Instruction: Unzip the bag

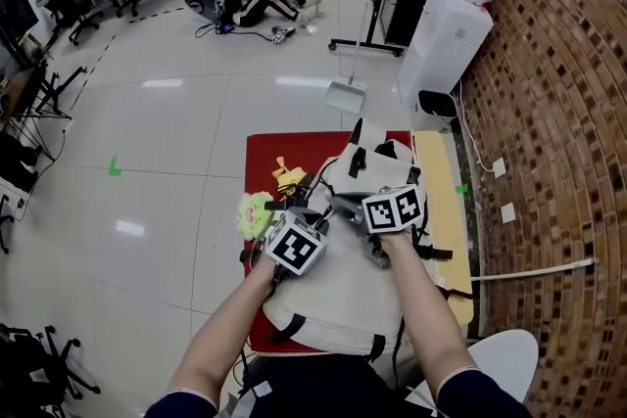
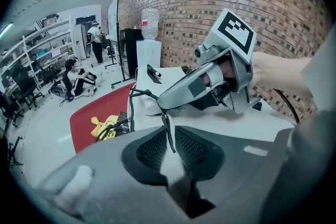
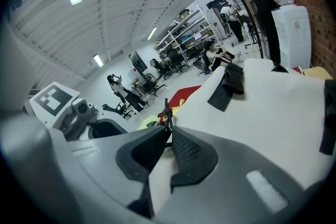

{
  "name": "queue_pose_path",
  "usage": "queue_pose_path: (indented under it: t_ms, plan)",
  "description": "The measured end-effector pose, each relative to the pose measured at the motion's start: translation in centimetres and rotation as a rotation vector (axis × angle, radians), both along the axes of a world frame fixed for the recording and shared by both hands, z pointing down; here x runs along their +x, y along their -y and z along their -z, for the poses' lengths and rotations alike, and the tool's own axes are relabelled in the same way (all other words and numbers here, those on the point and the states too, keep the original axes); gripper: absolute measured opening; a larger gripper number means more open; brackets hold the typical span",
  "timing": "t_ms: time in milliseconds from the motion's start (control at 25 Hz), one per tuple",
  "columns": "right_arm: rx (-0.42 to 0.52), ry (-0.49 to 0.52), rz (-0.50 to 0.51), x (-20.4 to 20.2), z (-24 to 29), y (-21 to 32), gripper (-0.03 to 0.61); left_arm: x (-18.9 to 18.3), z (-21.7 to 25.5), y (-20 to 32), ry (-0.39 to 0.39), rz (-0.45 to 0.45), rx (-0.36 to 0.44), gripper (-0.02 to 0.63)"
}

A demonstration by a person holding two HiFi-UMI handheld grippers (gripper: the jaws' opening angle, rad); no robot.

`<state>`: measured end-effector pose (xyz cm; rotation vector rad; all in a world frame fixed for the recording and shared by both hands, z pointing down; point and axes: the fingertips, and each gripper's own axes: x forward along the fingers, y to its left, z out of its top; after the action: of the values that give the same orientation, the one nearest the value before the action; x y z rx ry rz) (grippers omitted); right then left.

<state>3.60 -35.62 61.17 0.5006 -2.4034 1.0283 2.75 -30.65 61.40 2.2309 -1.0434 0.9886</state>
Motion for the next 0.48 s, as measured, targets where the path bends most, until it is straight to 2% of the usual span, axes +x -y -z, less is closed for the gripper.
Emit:
queue_pose_path:
  t_ms: [280, 480]
  plan:
    - [0.054, -0.035, -0.006, 0.3, -0.1, 0.6, 0.044, 0.2, 0.0, -0.2, -0.007, -0.015, -0.002, 0.052]
    - [0.031, -0.062, -0.080, 1.9, -0.5, 1.5, 0.040, 0.1, 0.2, -0.5, -0.029, -0.017, 0.000, 0.048]
